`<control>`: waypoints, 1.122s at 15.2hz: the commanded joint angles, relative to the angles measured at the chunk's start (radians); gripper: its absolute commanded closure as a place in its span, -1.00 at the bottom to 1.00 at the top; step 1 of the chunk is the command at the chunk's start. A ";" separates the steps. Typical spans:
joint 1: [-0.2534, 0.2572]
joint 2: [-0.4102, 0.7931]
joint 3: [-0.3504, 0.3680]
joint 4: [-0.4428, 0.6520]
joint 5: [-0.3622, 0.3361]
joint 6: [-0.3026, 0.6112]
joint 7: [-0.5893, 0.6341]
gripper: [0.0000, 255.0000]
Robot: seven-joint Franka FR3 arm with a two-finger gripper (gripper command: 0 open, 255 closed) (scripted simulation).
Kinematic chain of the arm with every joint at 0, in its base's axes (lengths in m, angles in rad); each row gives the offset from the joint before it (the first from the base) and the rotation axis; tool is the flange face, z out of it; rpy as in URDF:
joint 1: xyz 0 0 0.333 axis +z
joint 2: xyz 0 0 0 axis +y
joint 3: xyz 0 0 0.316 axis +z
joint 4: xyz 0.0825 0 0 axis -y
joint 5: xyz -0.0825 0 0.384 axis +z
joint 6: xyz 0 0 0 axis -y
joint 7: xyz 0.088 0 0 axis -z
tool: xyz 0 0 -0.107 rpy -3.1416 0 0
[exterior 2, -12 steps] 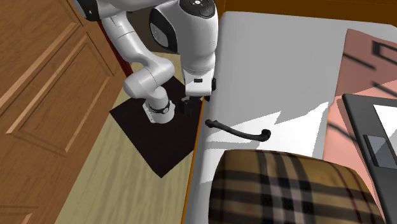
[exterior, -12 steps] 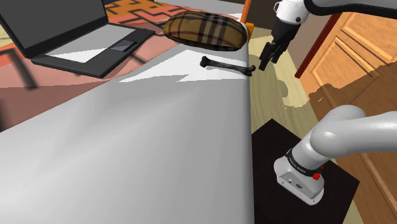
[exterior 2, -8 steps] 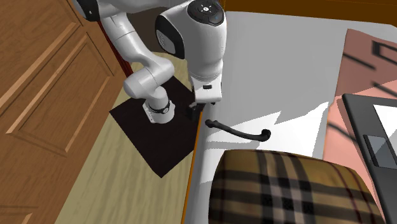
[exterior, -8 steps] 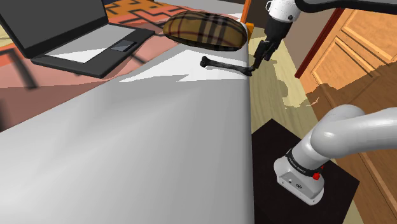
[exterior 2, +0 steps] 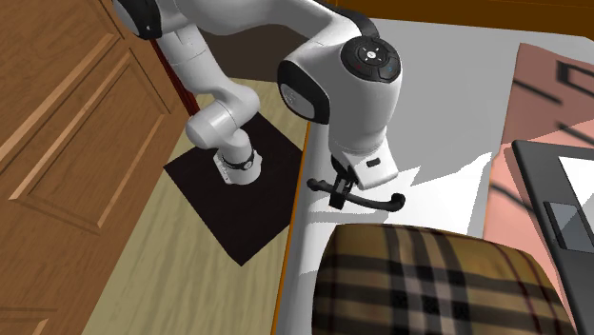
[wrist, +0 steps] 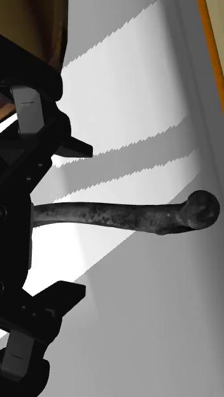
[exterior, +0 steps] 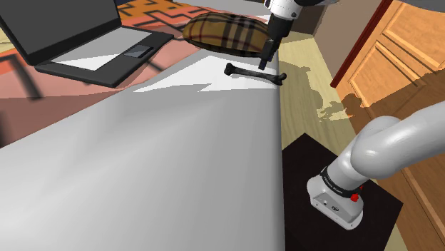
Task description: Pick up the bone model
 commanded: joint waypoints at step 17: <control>0.014 0.055 -0.003 -0.055 0.015 0.111 -0.050 1.00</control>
